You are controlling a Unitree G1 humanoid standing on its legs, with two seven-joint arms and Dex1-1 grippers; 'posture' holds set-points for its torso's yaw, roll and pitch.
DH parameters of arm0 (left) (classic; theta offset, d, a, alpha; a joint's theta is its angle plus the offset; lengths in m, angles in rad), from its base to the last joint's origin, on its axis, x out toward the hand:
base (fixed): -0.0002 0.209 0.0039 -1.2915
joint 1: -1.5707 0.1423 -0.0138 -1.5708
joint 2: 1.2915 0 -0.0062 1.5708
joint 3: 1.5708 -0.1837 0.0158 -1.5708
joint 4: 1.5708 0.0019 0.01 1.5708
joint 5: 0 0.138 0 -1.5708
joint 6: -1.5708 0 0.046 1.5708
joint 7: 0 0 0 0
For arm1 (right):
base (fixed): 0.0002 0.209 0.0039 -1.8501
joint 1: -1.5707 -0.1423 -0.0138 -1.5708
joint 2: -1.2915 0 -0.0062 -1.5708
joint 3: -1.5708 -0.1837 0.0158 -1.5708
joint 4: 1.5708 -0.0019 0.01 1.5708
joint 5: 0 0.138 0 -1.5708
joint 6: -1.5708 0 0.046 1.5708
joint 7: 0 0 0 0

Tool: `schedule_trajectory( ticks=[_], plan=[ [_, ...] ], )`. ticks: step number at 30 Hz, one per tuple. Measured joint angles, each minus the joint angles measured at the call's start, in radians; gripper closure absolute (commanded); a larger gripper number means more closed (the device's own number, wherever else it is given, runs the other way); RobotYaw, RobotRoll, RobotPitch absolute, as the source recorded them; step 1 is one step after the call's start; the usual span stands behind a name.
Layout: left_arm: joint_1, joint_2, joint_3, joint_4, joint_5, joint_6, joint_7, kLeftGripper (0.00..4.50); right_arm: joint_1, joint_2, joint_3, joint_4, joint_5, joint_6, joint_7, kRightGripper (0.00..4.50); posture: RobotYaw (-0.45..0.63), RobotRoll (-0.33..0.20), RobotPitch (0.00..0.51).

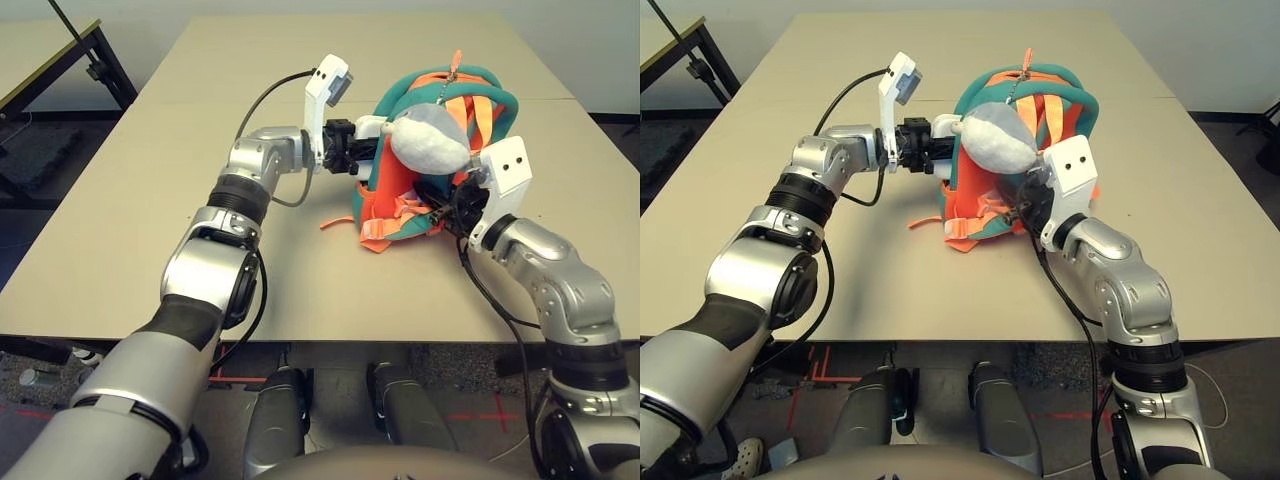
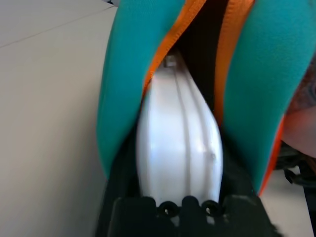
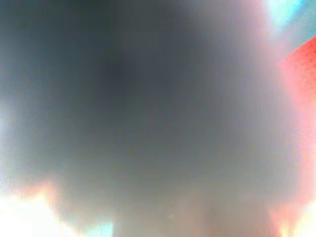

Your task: Put the pencil case into the backpack and zip it.

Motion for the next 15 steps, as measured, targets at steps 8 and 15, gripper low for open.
schedule_trajectory(
  ticks=[8,15],
  plan=[
    [0.052,0.074,0.059,-0.175,-0.038,0.158,0.018,0.0,-0.019,0.004,0.008,0.023,0.0,-0.019,0.012,3.97,-0.21,0.0,0.115],
    [0.135,0.175,0.158,-0.512,-0.132,0.338,0.101,0.0,-0.024,0.007,0.028,0.043,-0.002,-0.029,0.015,3.97,-0.2,0.0,0.117]
  ],
)
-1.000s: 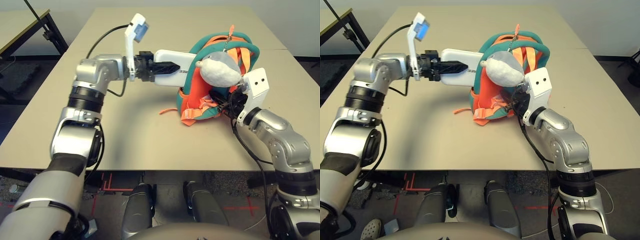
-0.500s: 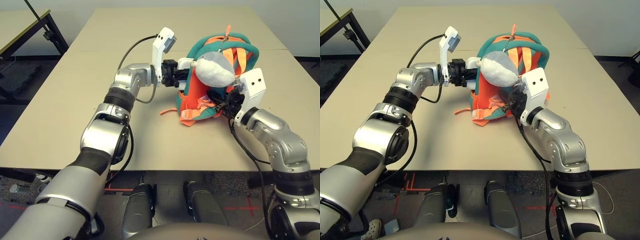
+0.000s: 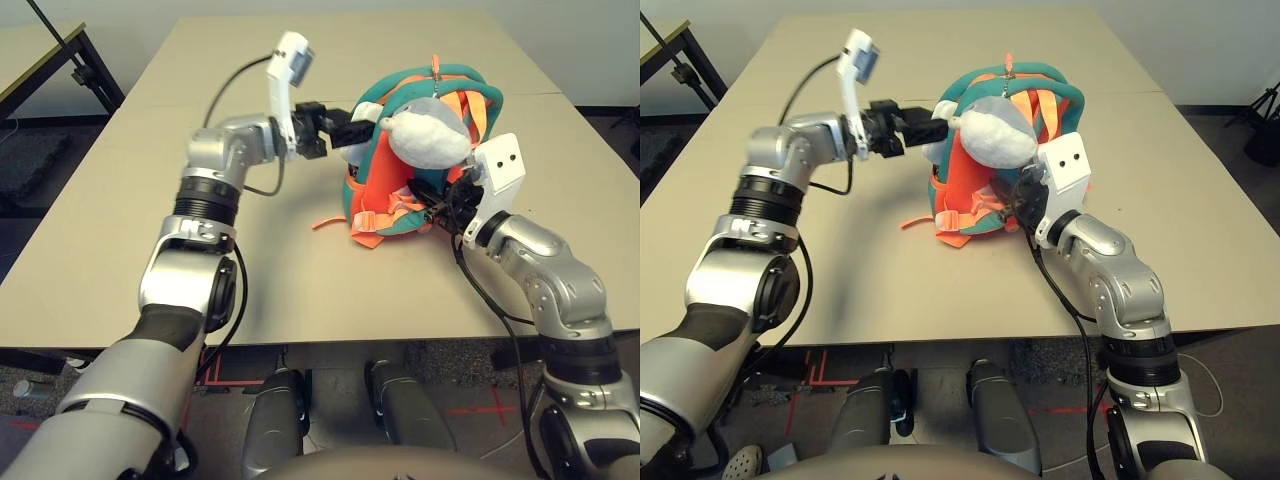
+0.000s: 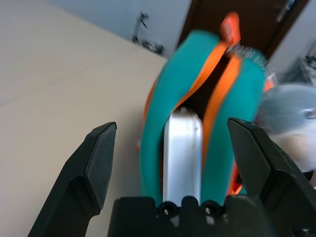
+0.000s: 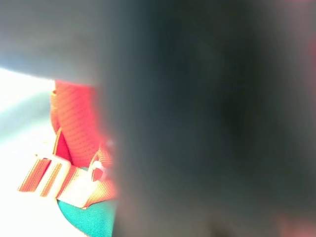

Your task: Put the pencil case into the backpack and zip it.

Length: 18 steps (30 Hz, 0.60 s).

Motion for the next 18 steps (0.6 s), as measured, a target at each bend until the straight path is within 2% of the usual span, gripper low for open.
schedule_trajectory(
  ticks=[7,18],
  plan=[
    [0.099,0.002,0.035,-0.164,-0.062,0.112,0.089,0.0,-0.007,-0.001,0.006,0.017,0.0,-0.011,0.006,3.97,-0.19,0.0,0.121],
    [0.155,-0.01,0.046,-0.22,-0.096,0.132,0.163,0.0,-0.014,-0.001,0.009,0.028,0.0,-0.013,0.008,3.97,-0.2,0.0,0.12]
  ],
)
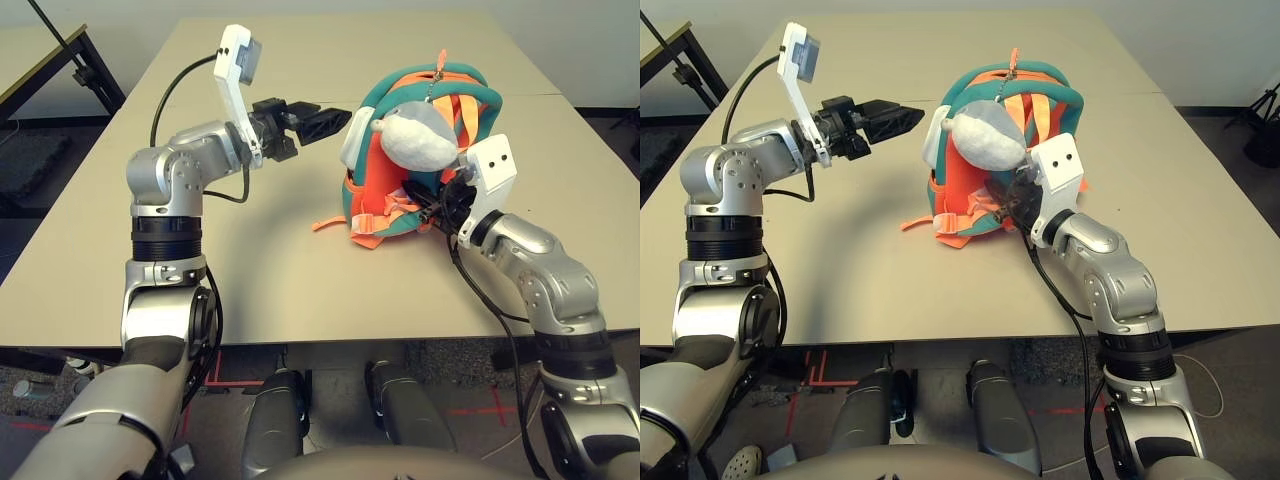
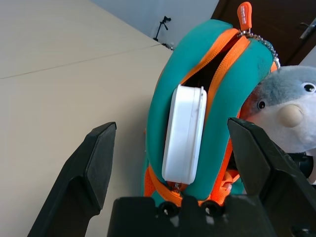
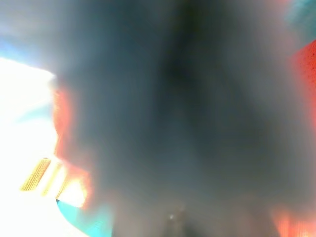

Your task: Put the pencil case into the backpack and zip it.

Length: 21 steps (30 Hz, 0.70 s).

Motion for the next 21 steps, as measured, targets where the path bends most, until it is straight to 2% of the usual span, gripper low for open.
schedule_trajectory(
  ticks=[13,14,15,16,17,21],
  plan=[
    [0.019,0.0,-0.012,-0.025,-0.035,0.014,0.006,0.0,0.0,0.0,0.001,0.0,-0.001,-0.002,0.0,3.97,-0.19,0.0,0.119],
    [0.019,0.003,-0.015,-0.025,-0.035,0.014,0.006,0.37,0.0,0.0,0.002,0.001,-0.001,-0.003,0.0,3.97,-0.19,0.0,0.119],
    [0.019,0.004,-0.019,-0.025,-0.035,0.013,0.007,0.56,0.0,0.0,0.002,0.001,-0.002,-0.004,0.0,3.97,-0.19,0.0,0.119],
    [0.019,0.005,-0.024,-0.025,-0.035,0.011,0.008,0.18,0.0,0.0,0.003,0.002,-0.004,-0.005,0.0,3.97,-0.19,0.0,0.119],
    [0.019,0.005,-0.028,-0.025,-0.034,0.008,0.008,0.08,0.0,0.001,0.004,0.002,-0.008,-0.007,0.0,3.97,-0.19,0.0,0.119],
    [0.019,0.004,-0.029,-0.024,-0.035,-0.013,0.008,0.0,0.0,0.002,0.007,0.004,-0.013,-0.013,0.001,3.97,-0.19,0.0,0.119]
  ],
)
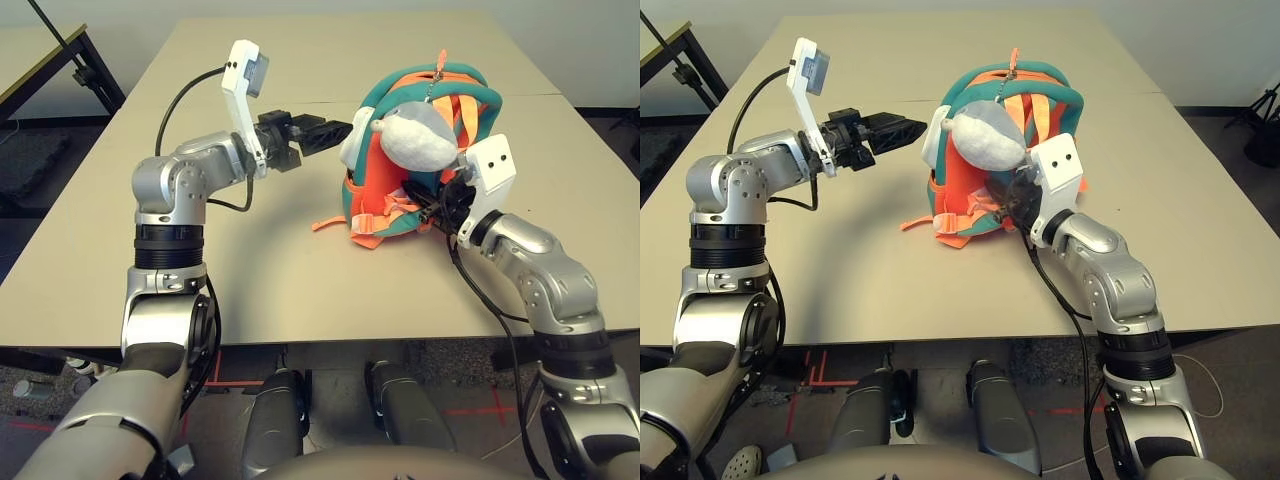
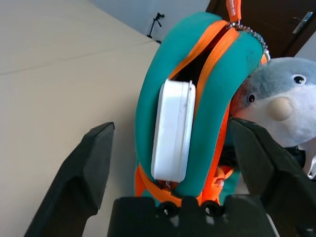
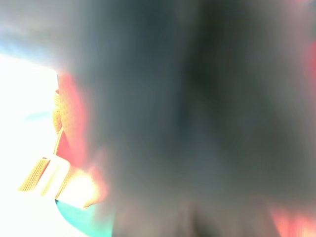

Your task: Put the pencil case into the backpack and zip it.

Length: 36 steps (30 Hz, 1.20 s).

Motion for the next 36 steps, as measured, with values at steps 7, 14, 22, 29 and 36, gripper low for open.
schedule_trajectory(
  ticks=[7,14,22,29,36],
  plan=[
    [0.001,-0.006,0.01,0.002,-0.018,-0.007,0.002,2.28,0.0,0.0,0.001,0.001,-0.006,-0.001,0.005,3.97,-0.2,0.0,0.118],
    [0.002,-0.006,0.009,0.003,-0.022,-0.003,0.005,4.5,0.0,0.0,0.001,0.001,-0.007,-0.002,0.007,3.97,-0.2,0.0,0.115],
    [0.014,-0.006,-0.005,0.003,-0.028,0.021,0.007,4.5,0.0,0.0,0.004,0.001,-0.007,-0.002,0.007,3.97,-0.21,0.0,0.113],
    [-0.037,-0.096,-0.088,0.2,0.042,-0.081,0.018,4.5,-0.02,0.001,0.005,0.019,-0.025,-0.009,0.008,3.97,-0.25,0.0,0.102],
    [-0.2,-0.187,-0.151,0.528,0.179,-0.292,-0.006,4.5,-0.045,-0.002,-0.002,0.038,-0.046,-0.012,0.007,3.98,-0.28,0.0,0.101]
  ],
)
